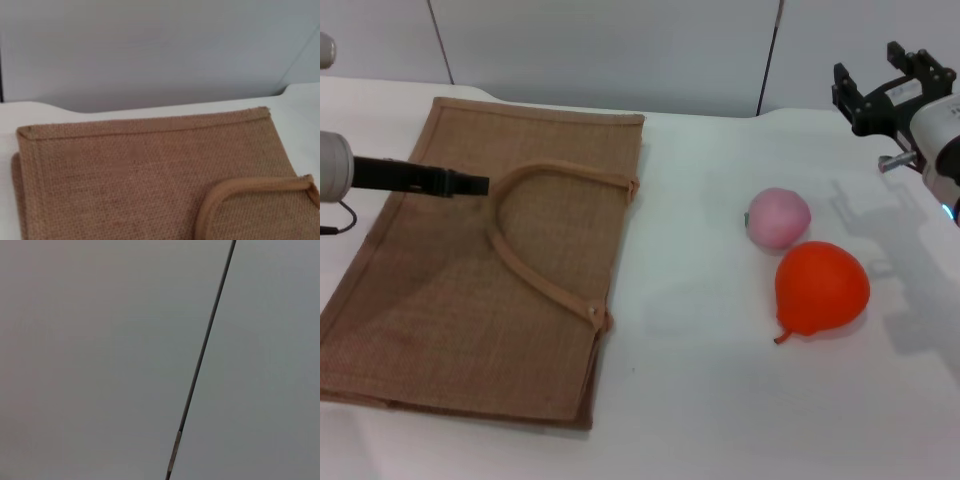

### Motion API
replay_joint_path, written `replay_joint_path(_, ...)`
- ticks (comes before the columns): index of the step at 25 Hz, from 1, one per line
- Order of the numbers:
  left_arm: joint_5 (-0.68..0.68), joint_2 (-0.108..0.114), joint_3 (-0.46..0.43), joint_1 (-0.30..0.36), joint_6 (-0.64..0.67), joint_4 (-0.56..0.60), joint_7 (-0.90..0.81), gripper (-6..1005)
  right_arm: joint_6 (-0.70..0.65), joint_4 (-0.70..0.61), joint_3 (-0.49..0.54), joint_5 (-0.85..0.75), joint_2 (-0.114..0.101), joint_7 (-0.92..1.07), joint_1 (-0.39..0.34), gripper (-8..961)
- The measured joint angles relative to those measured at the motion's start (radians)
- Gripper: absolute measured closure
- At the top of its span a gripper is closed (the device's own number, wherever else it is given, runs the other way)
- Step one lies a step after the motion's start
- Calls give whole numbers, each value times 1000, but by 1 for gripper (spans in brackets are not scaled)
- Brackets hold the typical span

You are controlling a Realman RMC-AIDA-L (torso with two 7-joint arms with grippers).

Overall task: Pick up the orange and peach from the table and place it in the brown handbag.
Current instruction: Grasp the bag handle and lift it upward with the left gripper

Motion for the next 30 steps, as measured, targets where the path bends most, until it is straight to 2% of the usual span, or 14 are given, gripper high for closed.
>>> replay_joint_path(7,-8,22,8,-11,-8,15,-3,599,-3,2,-43,0,1,59,5,312)
replay_joint_path(18,-1,12,11,-15,14,-13,-3,596,-27,17,-50,0,0,75,6,313)
replay_joint_path(30,66,12,28,-27,79,-68,-14,593,-27,17,-50,0,1,76,4,313)
